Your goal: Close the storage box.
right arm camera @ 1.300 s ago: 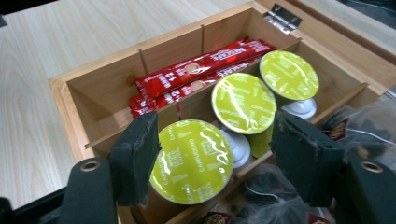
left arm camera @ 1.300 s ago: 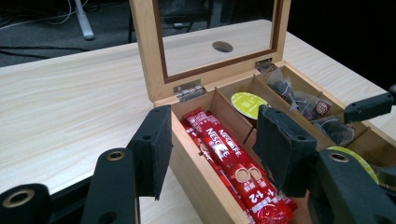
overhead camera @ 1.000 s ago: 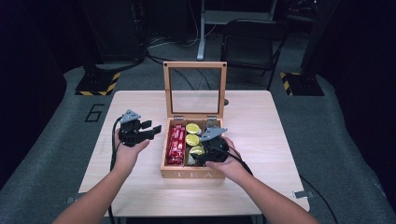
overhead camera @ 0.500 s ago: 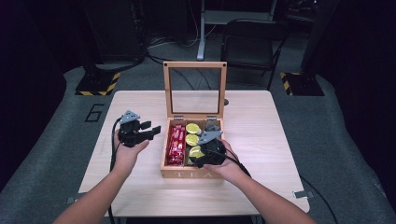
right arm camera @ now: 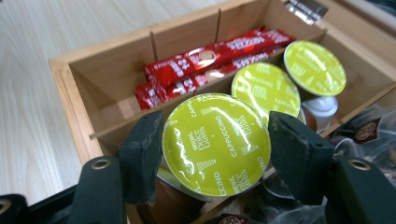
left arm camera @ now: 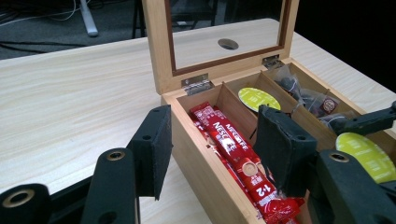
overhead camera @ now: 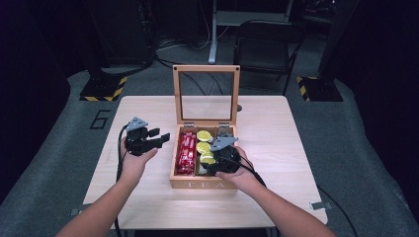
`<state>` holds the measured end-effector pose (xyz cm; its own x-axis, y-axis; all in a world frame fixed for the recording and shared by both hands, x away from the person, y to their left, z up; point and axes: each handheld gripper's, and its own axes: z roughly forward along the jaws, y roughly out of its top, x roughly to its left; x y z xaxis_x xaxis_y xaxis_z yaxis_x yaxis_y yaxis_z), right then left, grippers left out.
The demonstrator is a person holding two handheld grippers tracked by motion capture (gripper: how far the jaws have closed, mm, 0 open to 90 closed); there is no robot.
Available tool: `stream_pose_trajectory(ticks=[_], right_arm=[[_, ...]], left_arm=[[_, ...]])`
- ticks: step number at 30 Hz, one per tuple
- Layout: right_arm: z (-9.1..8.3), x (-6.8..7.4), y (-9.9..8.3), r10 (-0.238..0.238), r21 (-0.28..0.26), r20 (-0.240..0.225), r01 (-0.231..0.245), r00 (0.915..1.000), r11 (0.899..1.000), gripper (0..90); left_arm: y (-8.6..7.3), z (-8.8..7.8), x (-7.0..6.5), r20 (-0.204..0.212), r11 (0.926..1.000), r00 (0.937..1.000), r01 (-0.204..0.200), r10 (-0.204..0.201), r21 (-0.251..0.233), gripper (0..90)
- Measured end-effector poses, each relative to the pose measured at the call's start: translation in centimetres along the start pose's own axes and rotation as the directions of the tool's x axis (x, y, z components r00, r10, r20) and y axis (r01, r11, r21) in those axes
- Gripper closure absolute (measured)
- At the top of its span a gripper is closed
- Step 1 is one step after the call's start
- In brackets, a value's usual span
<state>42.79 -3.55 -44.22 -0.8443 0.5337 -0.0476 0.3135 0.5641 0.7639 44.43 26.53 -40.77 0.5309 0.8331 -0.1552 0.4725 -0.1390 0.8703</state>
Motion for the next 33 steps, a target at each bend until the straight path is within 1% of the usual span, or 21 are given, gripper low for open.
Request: stream_pose_trajectory(ticks=[1,2,7,8,9,12,15,16,18,21,22,23,24,25,28,29,30,32,33], right_arm=[[-0.1,0.1,0.1,0.01,-0.011,0.005,-0.01,0.9999,1.0,37.0],[-0.2,0.1,0.2,0.003,-0.014,0.004,-0.003,1.0,1.0,37.0],[-0.7,0.0,0.6,0.008,-0.023,0.002,-0.008,1.0,1.0,37.0],[-0.7,-0.2,0.6,0.003,-0.024,0.003,-0.003,1.0,1.0,37.0],[-0.8,-0.2,0.6,0.01,-0.019,0.006,-0.01,0.9999,1.0,37.0],[-1.0,-0.7,0.8,0.014,-0.029,0.016,-0.014,0.9998,0.999,37.0],[-1.4,-1.1,1.0,0.03,-0.038,0.028,-0.029,0.9992,0.999,37.0],[-1.6,-1.3,1.0,0.033,-0.042,0.031,-0.031,0.999,0.999,37.1],[-1.9,-1.7,1.0,0.032,-0.041,0.041,-0.03,0.9987,0.999,37.0],[-2.3,-2.5,0.8,0.052,-0.05,0.054,-0.049,0.9972,0.998,37.0],[-2.5,-2.8,0.7,0.068,-0.047,0.058,-0.065,0.996,0.997,37.0],[-2.6,-3.1,0.6,0.068,-0.051,0.063,-0.065,0.9956,0.997,37.0],[-2.8,-3.3,0.5,0.089,-0.05,0.073,-0.085,0.9934,0.995,37.0],[-3.0,-3.7,0.4,0.085,-0.055,0.077,-0.081,0.9934,0.995,37.0],[-3.5,-4.2,0.2,0.11,-0.062,0.096,-0.105,0.9892,0.993,37.0],[-3.8,-4.5,0.1,0.107,-0.061,0.105,-0.101,0.9888,0.993,37.0],[-3.9,-4.6,0.1,0.113,-0.058,0.109,-0.107,0.9876,0.993,37.0],[-4.2,-5.0,0.1,0.103,-0.06,0.124,-0.096,0.9869,0.994,37.0],[-4.4,-5.2,0.0,0.11,-0.057,0.13,-0.103,0.9854,0.993,37.0]], left_arm=[[0.0,0.0,0.0,-0.001,1.0,1.0,0.001,-0.001,-0.001,46.5],[0.0,-0.1,0.0,0.0,1.0,1.0,0.001,-0.001,0.001,46.4],[0.0,0.0,-0.1,0.005,1.0,1.0,-0.003,0.003,0.0,46.4],[0.0,0.0,-0.2,0.005,1.0,1.0,-0.001,0.001,0.001,46.4],[0.0,0.0,-0.2,0.006,1.0,1.0,-0.002,0.002,0.0,46.4],[0.0,-0.1,-0.1,0.005,1.0,1.0,-0.002,0.002,0.003,46.5],[0.0,-0.1,0.0,0.002,0.9999,1.0,-0.006,0.006,0.011,46.5],[0.0,0.0,0.1,-0.003,1.0,1.0,-0.004,0.004,0.004,46.5],[0.2,0.1,0.2,-0.003,0.9999,1.0,-0.009,0.009,0.006,46.5],[0.2,0.1,0.2,0.0,1.0,1.0,-0.001,0.001,0.004,46.5],[0.2,0.1,0.2,0.0,1.0,1.0,-0.004,0.004,0.008,46.5],[0.2,0.1,0.2,0.001,0.9999,1.0,-0.007,0.007,0.012,46.4],[0.2,0.0,0.2,-0.004,0.9999,1.0,-0.008,0.008,0.01,46.5],[0.1,0.0,0.2,-0.005,0.9999,1.0,-0.007,0.008,0.009,46.5],[0.2,0.0,0.2,-0.004,0.9999,1.0,-0.006,0.006,0.009,46.5],[0.2,0.0,0.2,-0.004,0.9999,1.0,-0.006,0.006,0.008,46.5],[0.2,0.0,0.2,-0.005,0.9999,1.0,-0.005,0.005,0.009,46.5],[0.2,0.0,0.1,-0.003,0.9999,1.0,-0.005,0.005,0.01,46.5],[0.1,0.0,0.1,-0.005,1.0,1.0,-0.005,0.005,0.006,46.5]])
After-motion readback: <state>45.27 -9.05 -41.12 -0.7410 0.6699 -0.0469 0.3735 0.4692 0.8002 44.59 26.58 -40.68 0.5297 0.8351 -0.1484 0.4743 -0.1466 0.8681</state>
